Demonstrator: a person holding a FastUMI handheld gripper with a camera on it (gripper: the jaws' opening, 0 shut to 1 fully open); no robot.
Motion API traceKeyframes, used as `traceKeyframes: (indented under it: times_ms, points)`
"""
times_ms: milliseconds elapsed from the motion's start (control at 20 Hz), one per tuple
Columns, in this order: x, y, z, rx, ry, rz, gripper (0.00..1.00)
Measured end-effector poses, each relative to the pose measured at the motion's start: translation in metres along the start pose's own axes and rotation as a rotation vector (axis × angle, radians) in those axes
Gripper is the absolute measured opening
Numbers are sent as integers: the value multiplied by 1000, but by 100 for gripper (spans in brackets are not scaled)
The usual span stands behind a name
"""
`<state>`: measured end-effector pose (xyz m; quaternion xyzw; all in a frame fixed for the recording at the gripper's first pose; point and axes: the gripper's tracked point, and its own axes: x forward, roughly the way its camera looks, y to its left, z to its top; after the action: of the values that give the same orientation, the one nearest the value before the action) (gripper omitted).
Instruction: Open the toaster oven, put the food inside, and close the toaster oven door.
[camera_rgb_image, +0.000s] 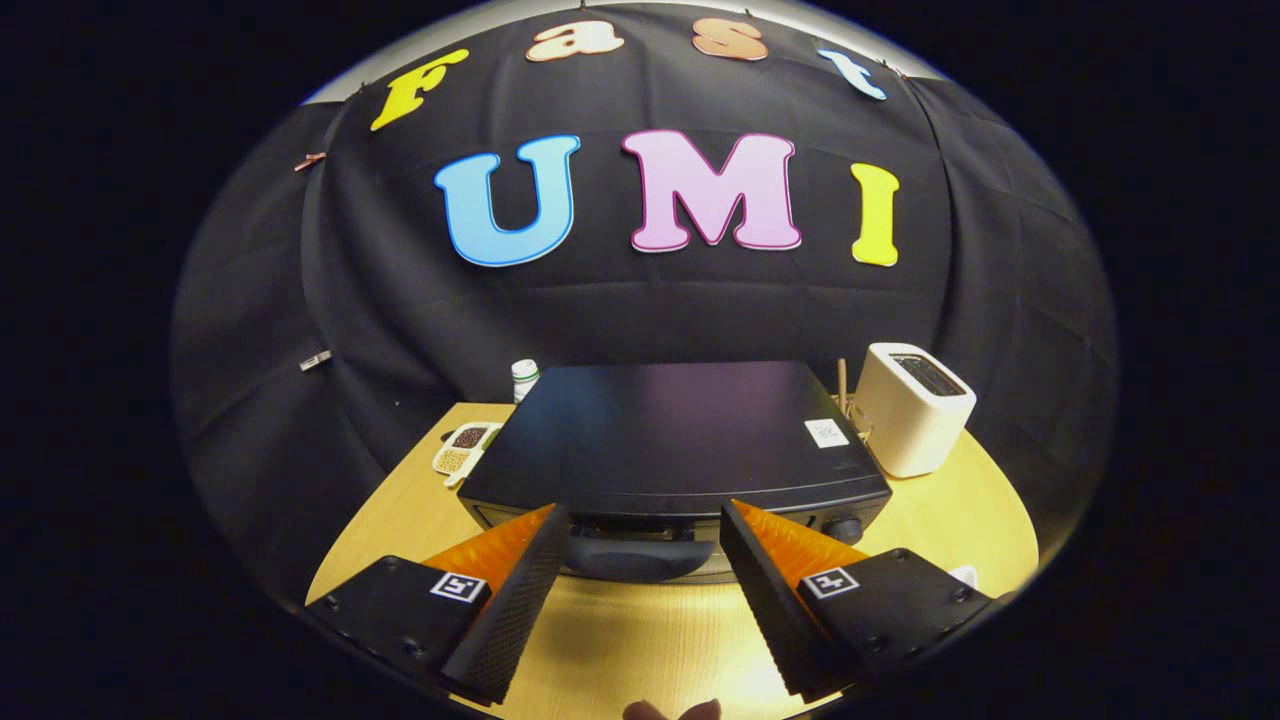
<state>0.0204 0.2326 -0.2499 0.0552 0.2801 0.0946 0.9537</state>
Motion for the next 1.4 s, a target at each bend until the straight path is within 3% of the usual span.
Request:
traceKeyframes:
  times_ms: [250, 400, 600, 1000, 1400]
  points:
    - [29, 5, -23, 42, 83, -36, 99]
    - [34, 5, -25, 8, 74, -88, 96]
    - [31, 10, -27, -4, 67, -91, 99]
    - [-7, 15, -61, 13, 103, -71, 99]
    - [-41, 15, -122, -21, 208, -82, 98]
